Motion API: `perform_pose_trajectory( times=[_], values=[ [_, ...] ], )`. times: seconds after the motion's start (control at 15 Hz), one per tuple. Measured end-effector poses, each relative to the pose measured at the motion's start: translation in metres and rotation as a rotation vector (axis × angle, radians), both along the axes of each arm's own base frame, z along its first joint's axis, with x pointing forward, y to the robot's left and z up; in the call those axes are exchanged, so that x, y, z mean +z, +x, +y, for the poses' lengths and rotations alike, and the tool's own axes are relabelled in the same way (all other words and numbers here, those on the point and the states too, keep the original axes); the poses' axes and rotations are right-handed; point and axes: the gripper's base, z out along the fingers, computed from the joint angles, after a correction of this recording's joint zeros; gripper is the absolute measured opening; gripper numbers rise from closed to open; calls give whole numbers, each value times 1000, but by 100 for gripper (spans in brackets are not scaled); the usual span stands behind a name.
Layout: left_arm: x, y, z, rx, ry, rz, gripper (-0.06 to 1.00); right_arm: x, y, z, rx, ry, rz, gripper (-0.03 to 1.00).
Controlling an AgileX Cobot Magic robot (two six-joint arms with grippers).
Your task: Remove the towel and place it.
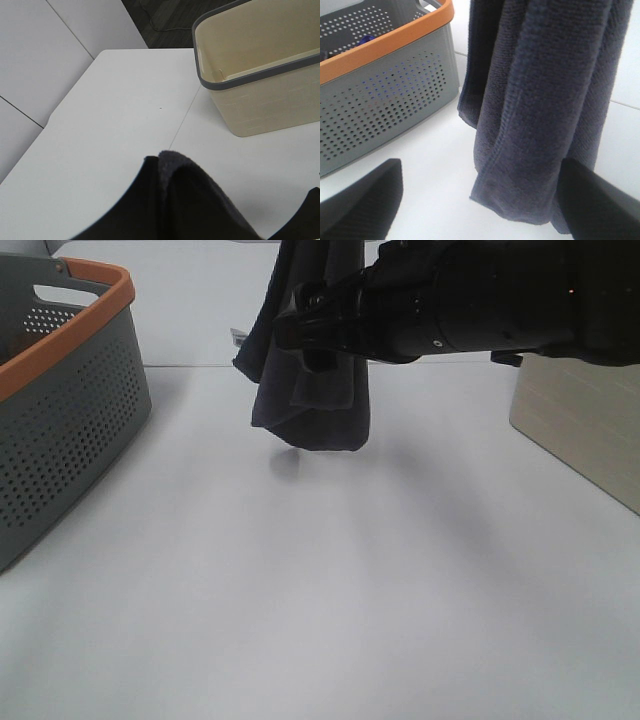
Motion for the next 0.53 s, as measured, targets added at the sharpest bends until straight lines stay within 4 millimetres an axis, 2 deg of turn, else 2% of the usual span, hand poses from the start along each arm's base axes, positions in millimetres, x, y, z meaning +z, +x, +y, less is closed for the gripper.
perform_pose_trajectory(
  times=[0.2, 0.53],
  values=[
    [0, 0, 0, 0, -1, 1, 0, -9, 14, 9, -59, 18, 36, 75],
    [0, 0, 0, 2, 4, -2, 0, -3, 23, 13, -106, 55, 34, 75]
  ],
)
